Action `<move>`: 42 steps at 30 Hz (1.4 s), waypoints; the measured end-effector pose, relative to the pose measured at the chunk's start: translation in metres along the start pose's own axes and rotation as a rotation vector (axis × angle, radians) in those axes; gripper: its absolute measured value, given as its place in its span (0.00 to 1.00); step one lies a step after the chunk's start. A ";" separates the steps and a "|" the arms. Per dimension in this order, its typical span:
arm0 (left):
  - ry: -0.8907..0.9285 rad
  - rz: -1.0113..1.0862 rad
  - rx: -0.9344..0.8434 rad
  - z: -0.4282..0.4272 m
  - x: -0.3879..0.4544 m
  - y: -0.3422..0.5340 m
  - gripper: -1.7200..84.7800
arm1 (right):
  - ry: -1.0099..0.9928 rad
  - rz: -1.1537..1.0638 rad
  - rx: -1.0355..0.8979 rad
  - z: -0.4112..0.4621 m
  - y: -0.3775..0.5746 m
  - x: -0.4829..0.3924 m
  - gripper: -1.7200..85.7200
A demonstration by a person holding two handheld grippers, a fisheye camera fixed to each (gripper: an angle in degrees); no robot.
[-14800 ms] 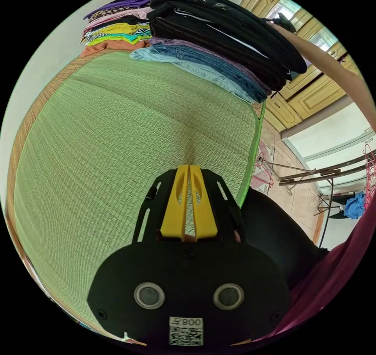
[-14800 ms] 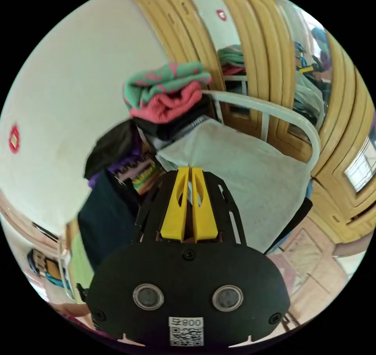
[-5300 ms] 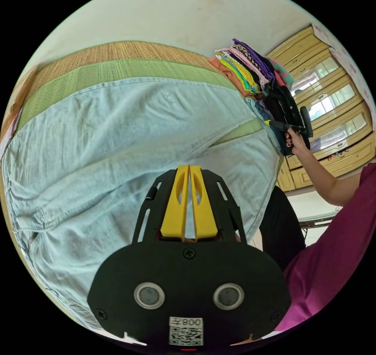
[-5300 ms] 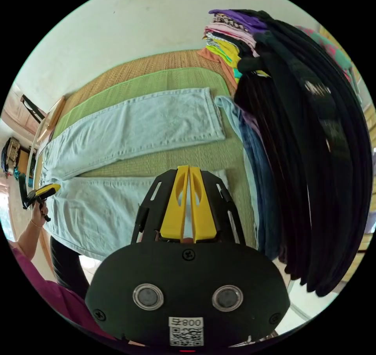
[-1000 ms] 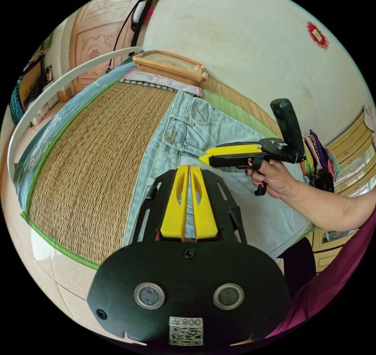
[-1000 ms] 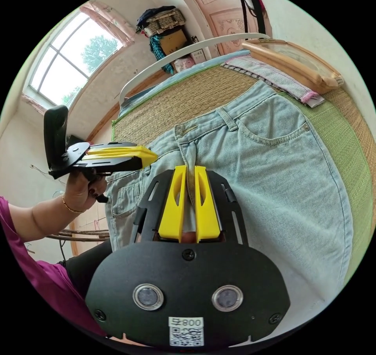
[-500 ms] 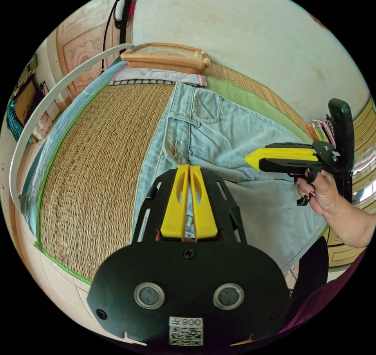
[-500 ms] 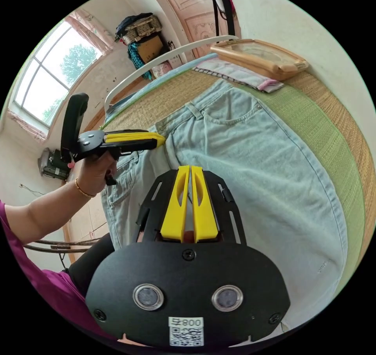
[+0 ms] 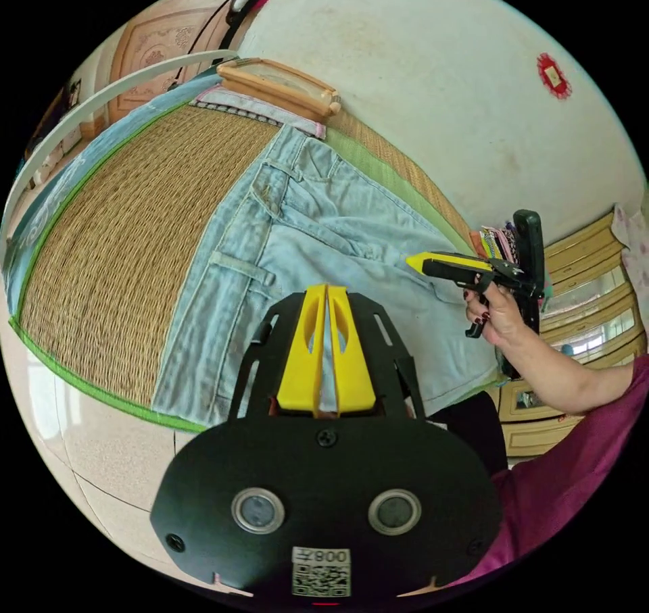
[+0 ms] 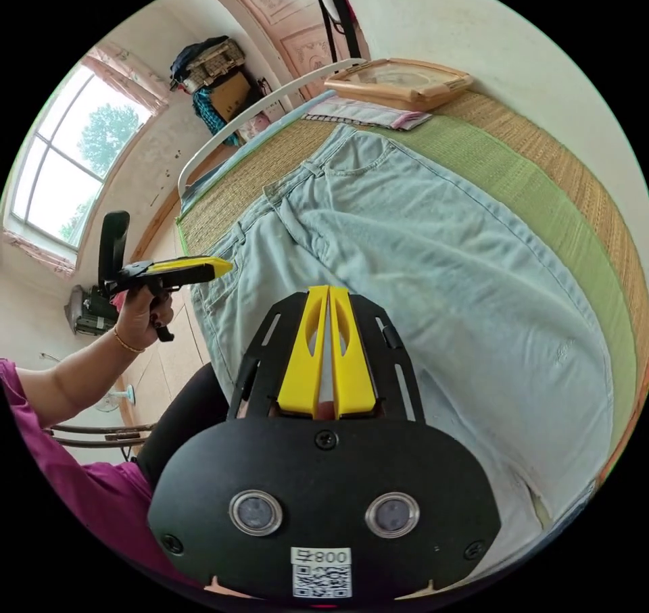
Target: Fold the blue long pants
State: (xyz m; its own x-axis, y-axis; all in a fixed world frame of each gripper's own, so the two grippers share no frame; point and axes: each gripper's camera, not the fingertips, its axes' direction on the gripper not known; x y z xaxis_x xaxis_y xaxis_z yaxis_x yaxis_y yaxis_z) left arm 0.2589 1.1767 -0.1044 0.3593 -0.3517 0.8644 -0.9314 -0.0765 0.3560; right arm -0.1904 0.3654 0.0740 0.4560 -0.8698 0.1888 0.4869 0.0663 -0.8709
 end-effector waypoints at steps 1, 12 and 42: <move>0.024 0.001 -0.020 -0.001 0.010 0.012 0.02 | -0.022 0.021 0.004 -0.013 0.024 0.006 0.02; -0.215 -0.089 -0.116 -0.014 0.073 0.054 0.02 | -0.008 0.225 -0.077 -0.057 0.251 0.021 0.02; -0.186 0.063 -0.201 0.023 0.330 -0.043 0.03 | 0.022 0.554 0.019 -0.138 0.458 0.135 0.02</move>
State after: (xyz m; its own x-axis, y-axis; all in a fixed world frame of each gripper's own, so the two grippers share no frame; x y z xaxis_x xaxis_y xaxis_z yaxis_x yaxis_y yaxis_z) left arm 0.4160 1.0429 0.1572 0.2669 -0.5162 0.8138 -0.9145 0.1308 0.3829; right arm -0.0086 0.2110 -0.3621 0.6321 -0.7123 -0.3053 0.1917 0.5254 -0.8290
